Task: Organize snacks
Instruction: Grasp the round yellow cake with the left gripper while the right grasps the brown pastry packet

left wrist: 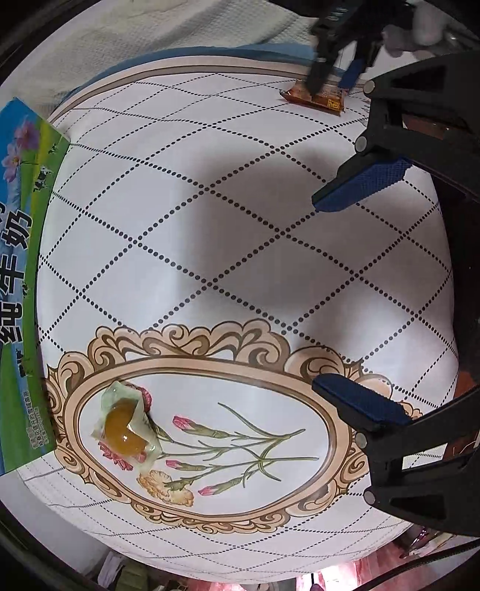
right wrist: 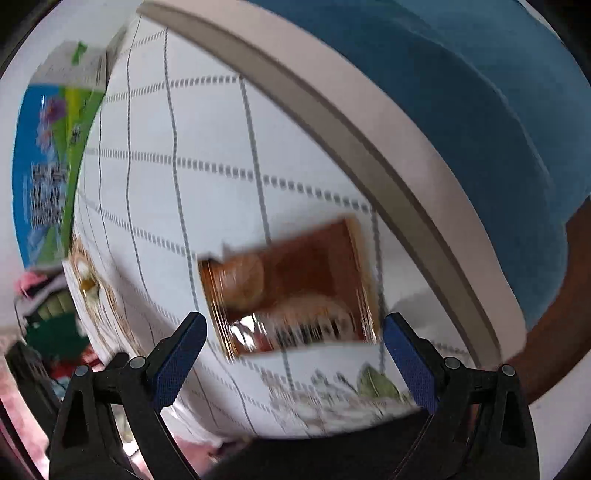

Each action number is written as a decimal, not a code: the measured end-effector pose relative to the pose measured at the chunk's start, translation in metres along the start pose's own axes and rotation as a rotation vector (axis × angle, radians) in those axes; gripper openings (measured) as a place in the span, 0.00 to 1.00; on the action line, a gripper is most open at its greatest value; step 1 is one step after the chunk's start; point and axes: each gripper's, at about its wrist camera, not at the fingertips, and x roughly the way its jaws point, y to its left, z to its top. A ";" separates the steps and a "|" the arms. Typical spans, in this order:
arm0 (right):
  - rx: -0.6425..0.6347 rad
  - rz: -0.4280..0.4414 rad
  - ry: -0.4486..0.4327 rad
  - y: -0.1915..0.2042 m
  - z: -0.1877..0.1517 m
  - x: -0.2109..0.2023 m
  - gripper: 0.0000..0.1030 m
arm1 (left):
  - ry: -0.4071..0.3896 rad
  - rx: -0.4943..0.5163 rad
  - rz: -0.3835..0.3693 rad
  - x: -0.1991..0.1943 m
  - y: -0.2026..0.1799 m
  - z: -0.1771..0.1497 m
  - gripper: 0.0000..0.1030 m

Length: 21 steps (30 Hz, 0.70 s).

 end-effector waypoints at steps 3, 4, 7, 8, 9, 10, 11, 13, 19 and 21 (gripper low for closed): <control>-0.052 -0.010 -0.066 0.023 0.014 0.001 0.95 | -0.013 -0.004 0.006 -0.002 0.001 0.001 0.87; -0.078 -0.016 -0.071 0.035 0.019 0.004 0.95 | -0.014 -0.010 0.006 -0.003 0.003 0.001 0.87; -0.202 -0.059 -0.085 0.078 0.031 0.013 0.93 | -0.014 -0.025 0.014 -0.009 0.010 0.005 0.87; -0.277 -0.079 -0.089 0.098 0.033 0.016 0.93 | 0.001 -0.032 0.011 -0.009 0.013 0.005 0.87; -0.389 -0.098 -0.078 0.122 0.034 0.022 0.93 | 0.003 -0.042 0.009 -0.009 0.017 0.005 0.87; -0.486 -0.107 -0.075 0.143 0.033 0.023 0.93 | 0.008 -0.053 0.006 -0.010 0.024 0.006 0.87; -0.532 -0.105 -0.080 0.154 0.031 0.021 0.93 | 0.010 -0.063 0.004 -0.011 0.029 0.006 0.87; -0.564 -0.087 -0.104 0.163 0.029 0.009 0.93 | 0.005 -0.082 0.006 -0.014 0.040 0.006 0.87; -0.631 -0.320 -0.053 0.147 0.018 0.030 0.94 | 0.011 -0.145 0.006 -0.004 0.071 0.004 0.87; -0.645 -0.348 -0.045 0.140 0.015 0.048 1.00 | 0.019 -0.151 0.020 0.005 0.076 0.004 0.87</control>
